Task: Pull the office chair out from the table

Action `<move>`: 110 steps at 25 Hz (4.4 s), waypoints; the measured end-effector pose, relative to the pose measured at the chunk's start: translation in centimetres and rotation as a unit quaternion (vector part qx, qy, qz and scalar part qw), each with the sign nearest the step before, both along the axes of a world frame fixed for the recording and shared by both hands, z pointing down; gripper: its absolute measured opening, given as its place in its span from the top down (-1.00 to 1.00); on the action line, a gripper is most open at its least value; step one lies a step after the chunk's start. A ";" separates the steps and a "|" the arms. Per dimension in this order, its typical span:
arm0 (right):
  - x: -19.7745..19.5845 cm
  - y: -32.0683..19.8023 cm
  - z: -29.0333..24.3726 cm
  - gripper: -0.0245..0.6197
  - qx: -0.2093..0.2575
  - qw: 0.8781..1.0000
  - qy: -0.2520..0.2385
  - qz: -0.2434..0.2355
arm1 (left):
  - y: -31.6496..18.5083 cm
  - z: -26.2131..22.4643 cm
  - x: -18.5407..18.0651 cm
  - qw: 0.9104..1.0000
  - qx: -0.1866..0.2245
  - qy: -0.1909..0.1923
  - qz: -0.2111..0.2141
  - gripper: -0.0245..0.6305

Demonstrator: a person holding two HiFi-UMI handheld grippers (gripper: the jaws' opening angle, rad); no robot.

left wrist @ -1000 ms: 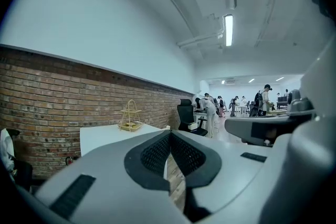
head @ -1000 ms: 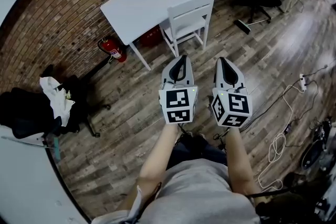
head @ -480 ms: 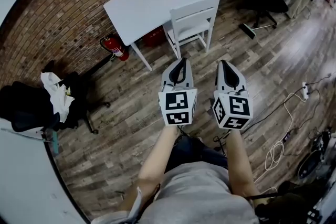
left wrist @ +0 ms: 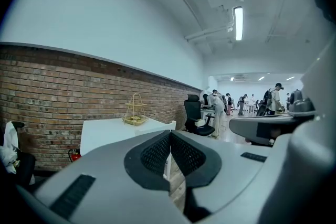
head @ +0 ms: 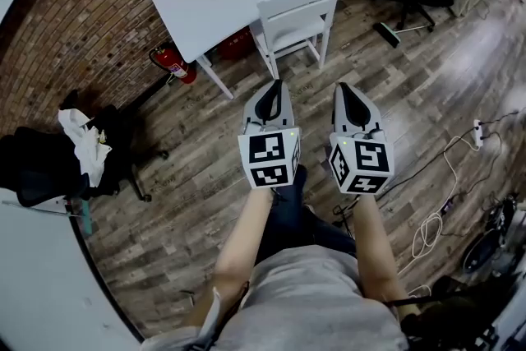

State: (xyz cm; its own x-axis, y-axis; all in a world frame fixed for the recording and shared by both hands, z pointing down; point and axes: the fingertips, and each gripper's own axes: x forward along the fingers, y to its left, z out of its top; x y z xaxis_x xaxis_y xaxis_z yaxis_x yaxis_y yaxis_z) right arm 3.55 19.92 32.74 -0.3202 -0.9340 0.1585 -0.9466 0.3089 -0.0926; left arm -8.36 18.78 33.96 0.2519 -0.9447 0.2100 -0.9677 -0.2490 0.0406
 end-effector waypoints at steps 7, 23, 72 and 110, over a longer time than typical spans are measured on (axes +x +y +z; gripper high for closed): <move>-0.6 -5.3 0.7 0.88 -0.007 1.000 0.000 0.000 | -5.3 0.6 0.0 1.000 0.000 -0.002 0.013 0.89; -3.9 -21.6 0.5 0.88 -0.015 1.000 0.004 0.003 | -21.6 0.5 -2.2 0.999 -0.013 -0.005 0.038 0.89; -2.0 -50.4 9.7 0.88 -0.103 0.945 0.149 -0.274 | -47.6 8.6 2.8 0.987 -0.141 -0.081 0.002 0.89; -3.8 -52.3 22.7 0.40 -0.133 0.611 0.579 -0.524 | -48.4 22.2 5.3 0.780 -0.386 -0.364 0.332 0.34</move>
